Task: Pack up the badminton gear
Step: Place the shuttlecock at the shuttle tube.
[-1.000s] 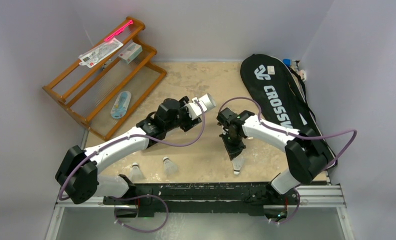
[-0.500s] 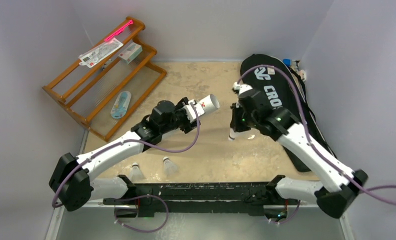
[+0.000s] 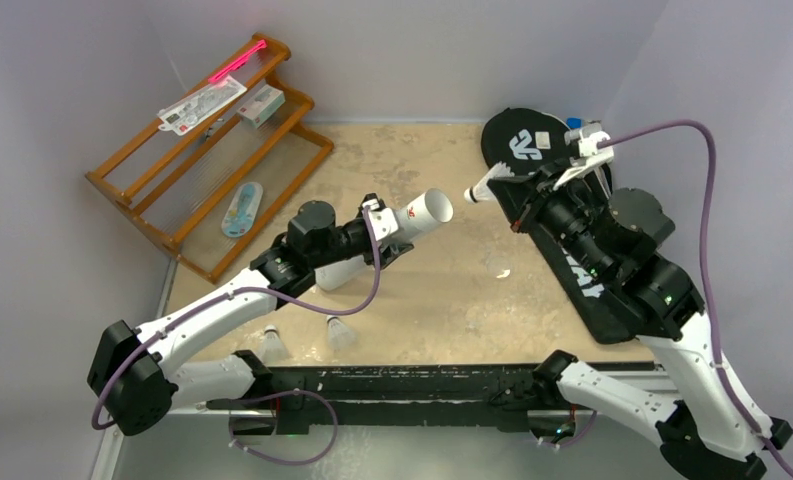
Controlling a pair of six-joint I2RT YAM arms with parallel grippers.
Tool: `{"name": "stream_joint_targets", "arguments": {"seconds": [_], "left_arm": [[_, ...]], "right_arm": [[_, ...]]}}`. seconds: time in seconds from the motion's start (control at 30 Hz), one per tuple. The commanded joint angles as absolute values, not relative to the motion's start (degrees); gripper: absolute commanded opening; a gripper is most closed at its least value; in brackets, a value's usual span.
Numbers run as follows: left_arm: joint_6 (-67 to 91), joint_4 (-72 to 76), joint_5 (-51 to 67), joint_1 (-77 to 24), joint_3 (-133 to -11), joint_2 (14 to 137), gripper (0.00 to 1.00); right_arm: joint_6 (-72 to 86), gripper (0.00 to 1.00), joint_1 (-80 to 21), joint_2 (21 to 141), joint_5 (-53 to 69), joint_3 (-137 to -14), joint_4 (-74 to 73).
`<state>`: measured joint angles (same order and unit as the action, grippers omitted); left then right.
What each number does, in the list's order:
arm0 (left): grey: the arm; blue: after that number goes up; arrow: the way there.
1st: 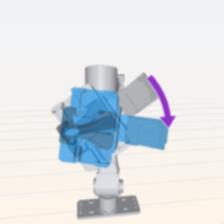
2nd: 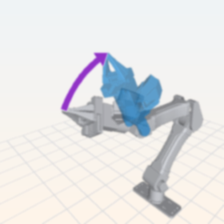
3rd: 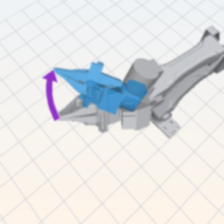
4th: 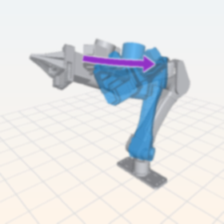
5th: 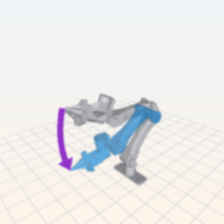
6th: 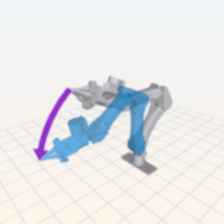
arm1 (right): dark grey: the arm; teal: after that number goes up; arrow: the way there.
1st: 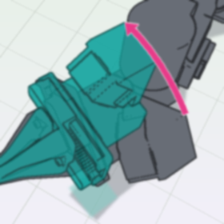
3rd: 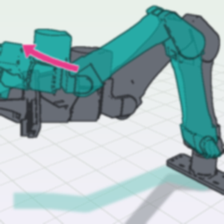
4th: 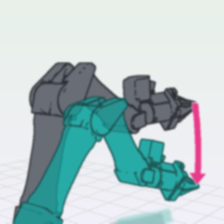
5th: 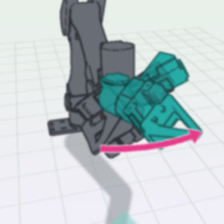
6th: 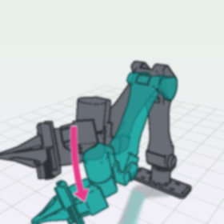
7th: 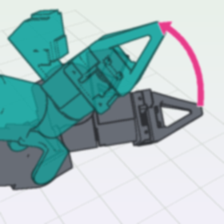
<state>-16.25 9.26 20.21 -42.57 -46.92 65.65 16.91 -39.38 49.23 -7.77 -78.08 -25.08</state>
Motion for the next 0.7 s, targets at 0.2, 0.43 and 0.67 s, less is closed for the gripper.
{"name": "stream_joint_targets", "arguments": {"seconds": [0.2, 0.43, 0.67], "left_arm": [[-12.3, 13.6, 24.9, -42.9, -49.1, 64.3, 0.26], [-10.7, 14.6, 24.5, -42.9, -49.0, 64.0, 0.26], [-10.0, 15.8, 24.3, -42.9, -48.4, 63.5, 0.26]], "right_arm": [[9.9, 0.00, -39.6, 55.4, 2.6, -83.6, -16.9], [9.8, 0.00, -39.6, 57.5, 5.1, -81.4, -16.3], [9.8, 0.00, -39.6, 55.5, 3.8, -77.3, -16.5]]}}
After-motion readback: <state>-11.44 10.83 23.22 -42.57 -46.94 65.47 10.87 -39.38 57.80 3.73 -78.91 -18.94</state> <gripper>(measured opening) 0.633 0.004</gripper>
